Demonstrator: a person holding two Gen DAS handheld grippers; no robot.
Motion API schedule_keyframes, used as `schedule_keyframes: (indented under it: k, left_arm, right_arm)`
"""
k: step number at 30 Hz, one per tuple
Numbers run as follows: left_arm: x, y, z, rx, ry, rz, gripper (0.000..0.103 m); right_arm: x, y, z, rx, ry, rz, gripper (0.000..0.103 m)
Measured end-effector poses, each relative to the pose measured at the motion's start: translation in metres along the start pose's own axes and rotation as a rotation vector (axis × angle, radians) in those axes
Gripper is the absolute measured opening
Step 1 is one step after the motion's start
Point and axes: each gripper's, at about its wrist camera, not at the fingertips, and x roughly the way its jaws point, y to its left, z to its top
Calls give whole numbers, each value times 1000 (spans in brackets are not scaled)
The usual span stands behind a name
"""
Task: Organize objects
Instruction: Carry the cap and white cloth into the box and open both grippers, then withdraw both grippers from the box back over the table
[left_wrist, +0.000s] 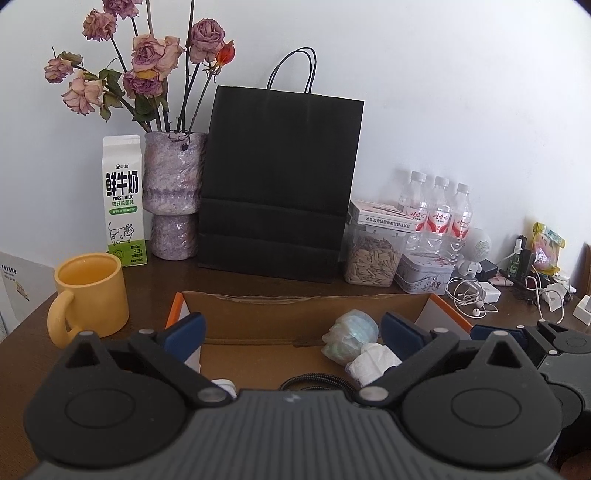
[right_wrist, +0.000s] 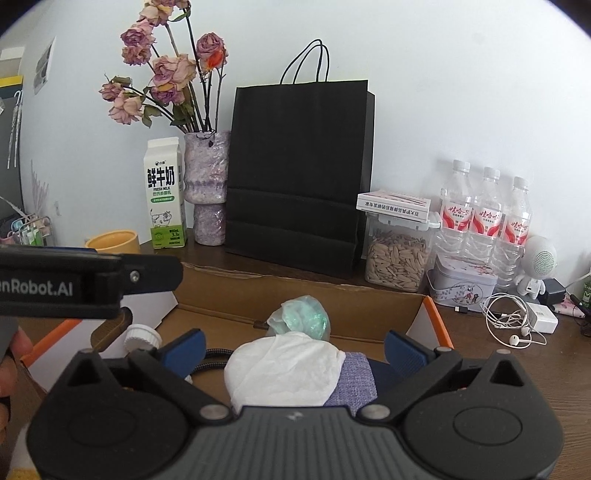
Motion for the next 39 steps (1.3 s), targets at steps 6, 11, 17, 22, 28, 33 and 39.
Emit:
schedule_keyframes:
  k: [6,11,17,22,28,33,39]
  left_arm:
    - [-21,-4,-4,-4,-15,5,103]
    - [-46,-3,-14,-32,-18,-2,103]
    - [-75,-9,-31,-18,-6,1,103]
    - [-97,-17,-48,16,21,10,103]
    - [-123,-25,-66,27,54,47,103]
    - [-138,-30,-85,33,114,84,103]
    - [-149,-38,-103,46,191,106,103]
  right_arm:
    - [-20,-4,-4,-7,-15,-8,103]
    - [-49,-8,-11,-13,-29,-12,103]
    - [-88,-19,-28,-7,-42,-16,103]
    - [-114,-29,-45,-16,-40,-23,103]
    - [-138,-44,-72,-35,-11,-12,103]
    - [-148,-57,-90,-46,20,-2,103]
    - [-156,-70,-109,-36,44,-4,103]
